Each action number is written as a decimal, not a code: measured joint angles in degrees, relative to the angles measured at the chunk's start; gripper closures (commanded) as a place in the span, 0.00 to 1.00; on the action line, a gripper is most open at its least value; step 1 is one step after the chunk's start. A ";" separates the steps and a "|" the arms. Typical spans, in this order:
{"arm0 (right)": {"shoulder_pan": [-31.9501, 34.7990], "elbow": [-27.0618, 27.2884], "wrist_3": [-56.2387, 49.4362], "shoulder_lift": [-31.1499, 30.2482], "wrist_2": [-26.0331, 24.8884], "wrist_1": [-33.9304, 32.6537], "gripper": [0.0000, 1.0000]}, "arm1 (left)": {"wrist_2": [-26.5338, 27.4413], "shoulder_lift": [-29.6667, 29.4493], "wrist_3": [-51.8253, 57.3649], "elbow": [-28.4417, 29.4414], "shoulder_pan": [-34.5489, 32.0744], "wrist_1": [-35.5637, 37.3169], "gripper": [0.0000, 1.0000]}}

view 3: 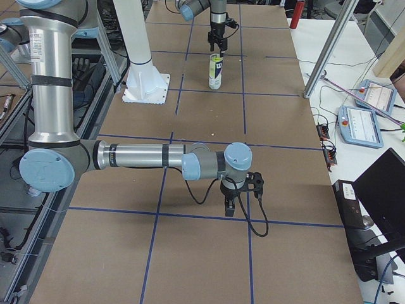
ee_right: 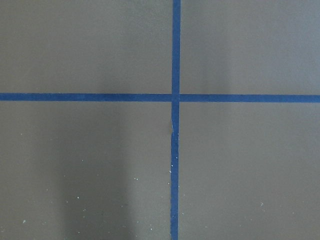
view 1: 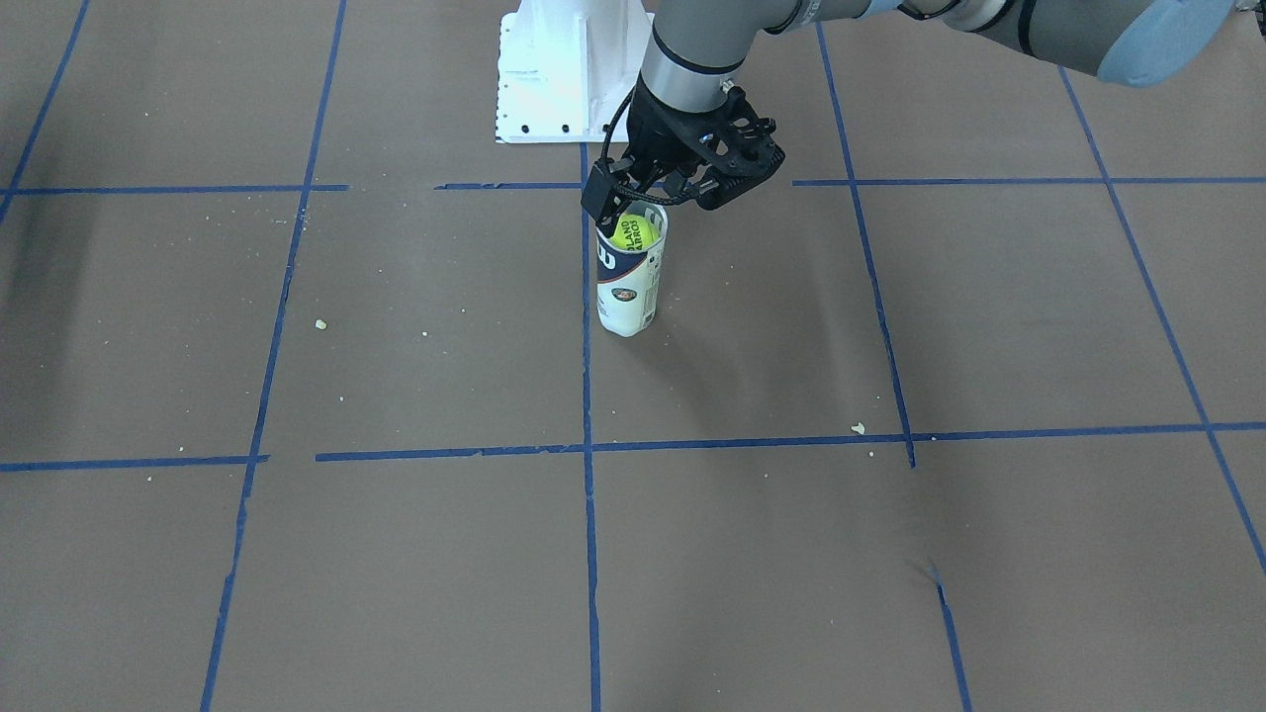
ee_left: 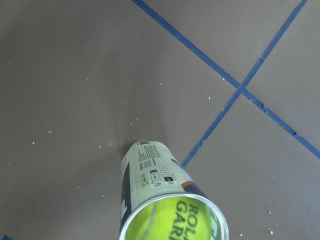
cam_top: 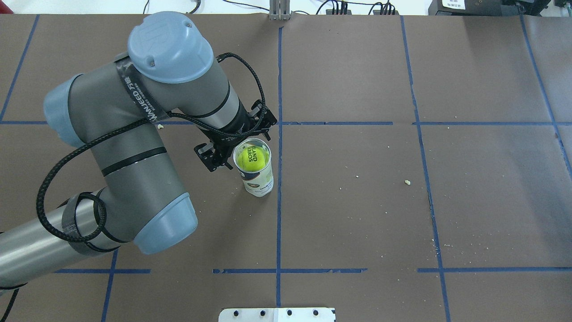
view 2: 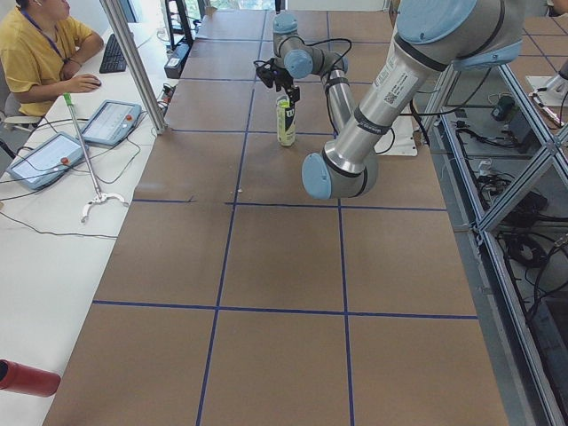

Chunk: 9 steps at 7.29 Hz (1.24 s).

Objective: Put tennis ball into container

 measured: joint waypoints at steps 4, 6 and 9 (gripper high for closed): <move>0.00 0.00 0.00 0.00 0.00 0.00 0.00 | -0.40 9.40 18.45 -7.74 -8.22 -0.29 0.00; 0.00 0.00 0.00 0.00 0.00 0.00 0.00 | -1.00 18.57 34.77 -11.28 -16.09 -0.92 0.00; 0.01 0.00 0.00 0.00 0.00 0.00 0.00 | -9.24 38.08 72.67 -7.23 -34.82 -8.51 0.00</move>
